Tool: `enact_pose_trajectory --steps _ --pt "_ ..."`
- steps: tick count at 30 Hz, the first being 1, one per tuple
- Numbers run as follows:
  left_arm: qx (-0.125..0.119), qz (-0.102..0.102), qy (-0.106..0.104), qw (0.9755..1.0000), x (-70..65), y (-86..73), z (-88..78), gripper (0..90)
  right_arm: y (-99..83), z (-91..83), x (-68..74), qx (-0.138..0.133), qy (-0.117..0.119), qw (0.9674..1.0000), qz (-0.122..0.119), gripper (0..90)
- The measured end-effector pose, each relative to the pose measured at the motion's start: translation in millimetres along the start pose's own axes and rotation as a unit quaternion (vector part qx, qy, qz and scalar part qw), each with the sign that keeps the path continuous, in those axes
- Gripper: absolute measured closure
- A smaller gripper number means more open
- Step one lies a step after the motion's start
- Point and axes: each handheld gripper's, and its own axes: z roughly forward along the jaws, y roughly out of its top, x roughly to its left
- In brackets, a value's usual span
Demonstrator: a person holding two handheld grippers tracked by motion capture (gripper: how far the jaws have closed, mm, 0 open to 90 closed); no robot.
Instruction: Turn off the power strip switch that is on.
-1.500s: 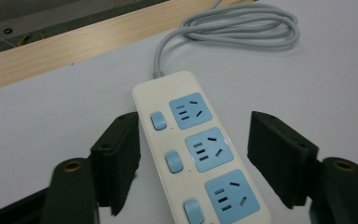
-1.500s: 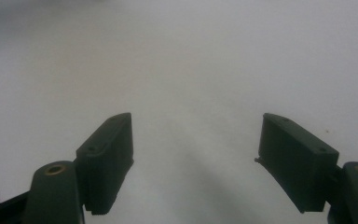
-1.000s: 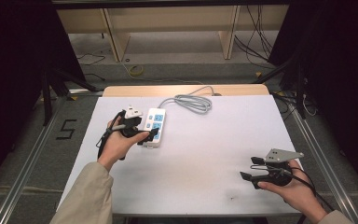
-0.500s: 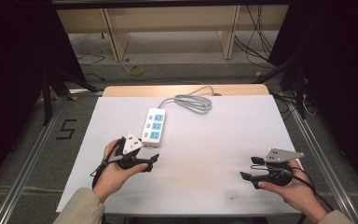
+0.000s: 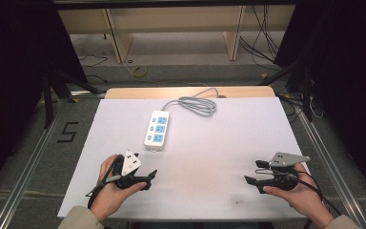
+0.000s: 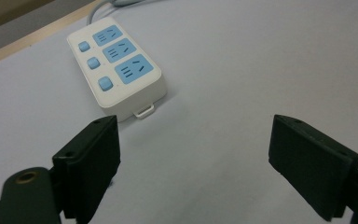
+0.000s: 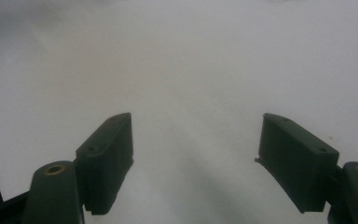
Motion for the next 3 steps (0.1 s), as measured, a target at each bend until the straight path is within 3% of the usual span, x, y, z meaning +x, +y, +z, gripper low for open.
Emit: enact_pose_trajectory --steps 3 --pt "0.007 0.003 -0.008 0.9999 -1.3 0.4 0.7 16.2 0.2 -0.1 -0.2 -0.002 -0.001 1.0000 0.002 26.7"
